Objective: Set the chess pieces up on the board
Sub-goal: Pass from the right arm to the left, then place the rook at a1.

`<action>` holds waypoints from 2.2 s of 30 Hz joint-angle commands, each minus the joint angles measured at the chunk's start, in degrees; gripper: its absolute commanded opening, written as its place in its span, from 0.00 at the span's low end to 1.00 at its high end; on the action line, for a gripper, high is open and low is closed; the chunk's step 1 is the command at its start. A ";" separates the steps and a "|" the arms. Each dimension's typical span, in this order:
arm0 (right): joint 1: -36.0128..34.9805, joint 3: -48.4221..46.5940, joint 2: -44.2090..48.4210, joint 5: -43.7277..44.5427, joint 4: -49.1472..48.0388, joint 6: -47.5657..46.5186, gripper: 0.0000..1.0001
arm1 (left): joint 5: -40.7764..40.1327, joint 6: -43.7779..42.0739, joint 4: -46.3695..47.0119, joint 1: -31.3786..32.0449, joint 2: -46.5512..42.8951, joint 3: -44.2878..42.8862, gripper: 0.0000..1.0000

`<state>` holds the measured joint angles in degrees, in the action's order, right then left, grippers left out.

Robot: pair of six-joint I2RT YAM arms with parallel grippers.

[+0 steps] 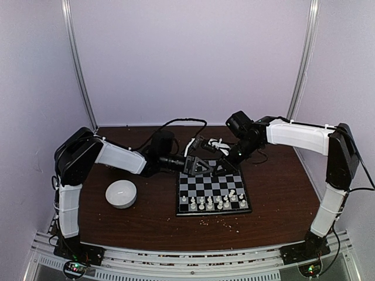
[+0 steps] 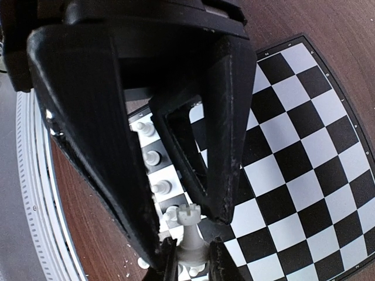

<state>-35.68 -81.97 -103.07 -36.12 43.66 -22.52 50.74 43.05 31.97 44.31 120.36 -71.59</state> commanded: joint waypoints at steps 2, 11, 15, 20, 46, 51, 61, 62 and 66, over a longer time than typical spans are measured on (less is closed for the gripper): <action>-0.11 -0.82 1.35 -0.54 -0.79 0.53 0.10 | 3.07 0.88 2.58 0.42 1.24 -2.15 0.29; -0.03 -0.40 1.79 -0.20 -1.31 0.59 0.10 | 4.20 2.16 3.82 0.42 2.20 -2.23 0.25; -0.04 -0.14 2.03 0.28 -1.56 0.72 0.10 | 5.00 3.57 5.26 0.44 2.75 -2.24 0.22; -0.07 0.02 2.10 0.52 -1.81 0.90 0.10 | 5.54 4.69 7.11 0.47 3.12 -2.06 0.15; 11.97 10.82 12.60 -6.16 -4.44 -1.55 0.53 | -38.98 -40.60 -73.70 9.23 -18.80 -13.16 0.05; 11.96 11.18 12.20 -6.02 -4.45 -2.22 0.53 | -48.83 -39.87 -83.10 15.87 -18.69 -15.01 0.06; 12.06 11.62 11.38 -6.34 -4.23 -2.83 0.52 | -49.88 -37.13 -80.78 18.00 -16.77 -11.82 0.05; 12.06 11.47 11.20 -6.33 -3.84 -2.98 0.52 | -49.85 -37.14 -80.18 18.00 -16.21 -11.63 0.05; 12.04 11.48 11.02 -6.33 -3.36 -3.38 0.52 | -49.87 -37.21 -77.61 18.00 -14.55 -10.91 0.05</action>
<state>-23.75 -70.57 -91.59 -42.00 39.88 -24.75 1.78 5.65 -49.10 62.50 103.98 -83.61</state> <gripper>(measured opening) 0.524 0.071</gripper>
